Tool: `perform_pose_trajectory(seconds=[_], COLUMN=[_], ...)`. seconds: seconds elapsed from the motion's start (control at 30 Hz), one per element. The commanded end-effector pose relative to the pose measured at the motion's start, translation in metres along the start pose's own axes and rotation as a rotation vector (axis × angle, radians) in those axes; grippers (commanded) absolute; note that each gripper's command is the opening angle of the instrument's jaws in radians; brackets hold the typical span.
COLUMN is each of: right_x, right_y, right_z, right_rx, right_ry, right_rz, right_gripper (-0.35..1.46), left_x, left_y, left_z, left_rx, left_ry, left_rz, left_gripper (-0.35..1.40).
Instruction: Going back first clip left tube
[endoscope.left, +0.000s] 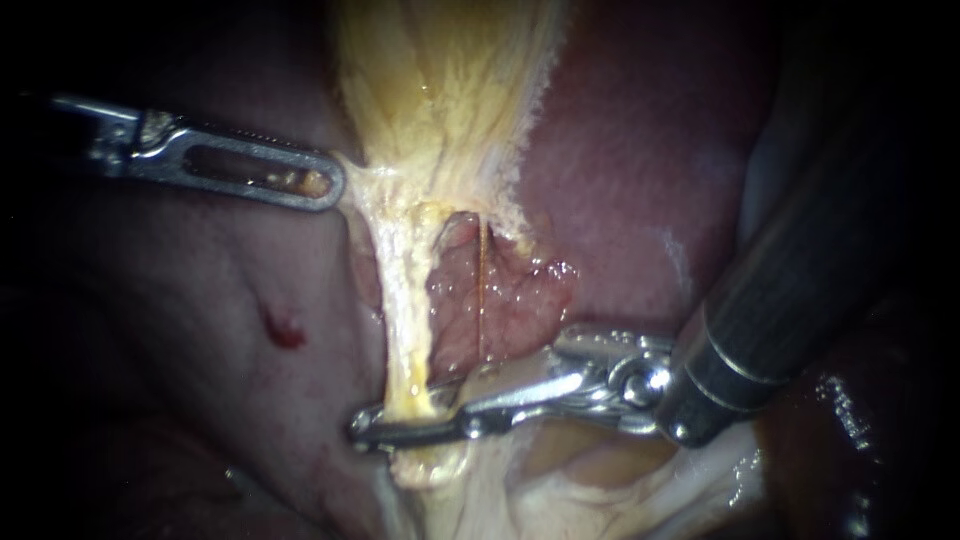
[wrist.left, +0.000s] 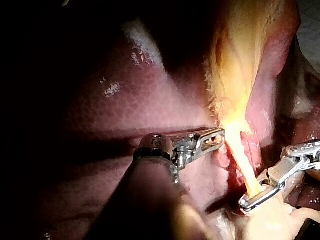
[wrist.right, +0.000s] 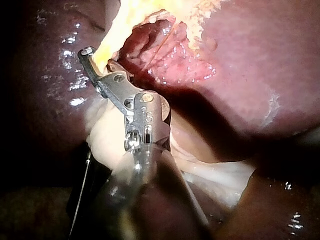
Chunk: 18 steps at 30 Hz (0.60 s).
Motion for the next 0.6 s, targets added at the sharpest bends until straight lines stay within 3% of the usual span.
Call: perform_pose_trajectory(seconds=[0.03,0.23,0.27,0.33,0.37,0.43,0.6], right_x=[0.0000,0.0001,0.0001,0.0001,0.0002,0.0006,0.0008], right_y=[0.0000,0.0004,0.0004,0.0007,0.0009,0.0014,0.0031], right_z=[0.0000,-0.0001,-0.0002,-0.0001,0.0000,0.0004,0.0004], right_rx=[0.000,-0.002,0.002,-0.006,-0.013,-0.047,-0.076], right_ry=[0.000,-0.002,0.003,0.020,0.027,0.045,0.055], right_rz=[0.000,0.000,0.006,-0.077,-0.095,-0.158,-0.244], right_gripper=[-0.35,-0.32,-0.15,0.25,0.36,0.48,0.50], left_x=[0.0000,0.0001,0.0001,0.0001,0.0001,0.0001,0.0001], left_y=[0.0000,0.0000,0.0000,0.0000,0.0000,0.0000,0.0000], left_z=[0.0000,0.0001,0.0001,0.0001,0.0001,0.0001,0.0001], left_rx=[-0.002,-0.003,-0.003,-0.003,-0.003,-0.003,-0.003], left_ry=[0.002,0.002,0.002,0.002,0.002,0.002,0.002], left_rz=[0.000,0.001,0.001,0.001,0.001,0.001,0.001], left_gripper=[-0.35,-0.35,-0.35,-0.35,-0.35,-0.35,-0.35])
